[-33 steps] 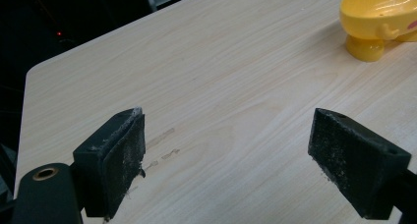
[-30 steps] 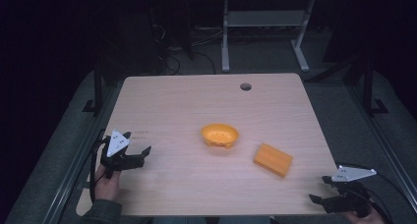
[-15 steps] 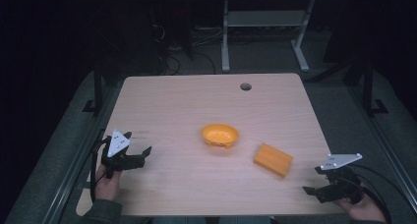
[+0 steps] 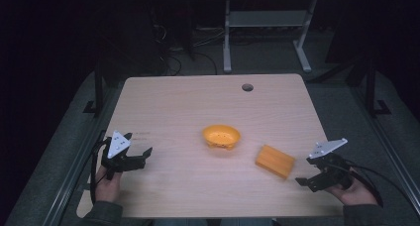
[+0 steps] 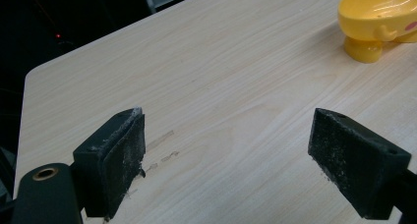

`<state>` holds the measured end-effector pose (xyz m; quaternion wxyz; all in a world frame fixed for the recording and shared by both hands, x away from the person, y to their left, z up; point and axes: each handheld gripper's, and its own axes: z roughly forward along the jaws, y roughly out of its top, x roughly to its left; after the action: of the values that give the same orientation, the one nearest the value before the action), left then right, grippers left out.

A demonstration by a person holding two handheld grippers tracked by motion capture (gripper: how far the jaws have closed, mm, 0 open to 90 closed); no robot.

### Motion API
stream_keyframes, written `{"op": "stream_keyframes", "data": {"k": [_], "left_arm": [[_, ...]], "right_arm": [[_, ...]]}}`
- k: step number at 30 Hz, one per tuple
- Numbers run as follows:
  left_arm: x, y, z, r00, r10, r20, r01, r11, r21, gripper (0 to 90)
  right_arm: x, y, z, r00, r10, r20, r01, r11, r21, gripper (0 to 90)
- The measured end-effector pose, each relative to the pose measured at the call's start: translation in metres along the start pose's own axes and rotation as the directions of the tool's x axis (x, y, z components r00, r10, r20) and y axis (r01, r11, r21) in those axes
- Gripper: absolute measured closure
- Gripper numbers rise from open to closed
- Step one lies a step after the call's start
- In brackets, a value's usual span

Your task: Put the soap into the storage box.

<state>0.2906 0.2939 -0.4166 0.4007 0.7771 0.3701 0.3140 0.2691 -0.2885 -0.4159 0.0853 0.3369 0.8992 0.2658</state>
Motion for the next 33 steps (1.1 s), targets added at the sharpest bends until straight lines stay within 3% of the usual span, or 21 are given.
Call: {"op": "stream_keyframes", "data": {"k": [21,28,33], "left_arm": [[0.001,0.000,0.000,1.0000,-0.002,0.001,0.002,1.0000,0.005,13.4],[0.001,0.000,0.000,0.9999,0.013,0.005,-0.013,0.9999,0.005,13.4],[0.001,0.000,0.001,1.0000,-0.001,0.005,0.001,1.0000,0.000,13.4]], "right_arm": [[0.000,0.047,0.022,0.9968,-0.071,-0.035,0.073,0.996,0.056,15.6],[0.003,0.064,0.041,0.9944,-0.094,-0.049,0.098,0.990,0.098,15.2],[0.002,0.071,0.054,0.9925,-0.109,-0.056,0.115,0.986,0.122,15.2]]}}
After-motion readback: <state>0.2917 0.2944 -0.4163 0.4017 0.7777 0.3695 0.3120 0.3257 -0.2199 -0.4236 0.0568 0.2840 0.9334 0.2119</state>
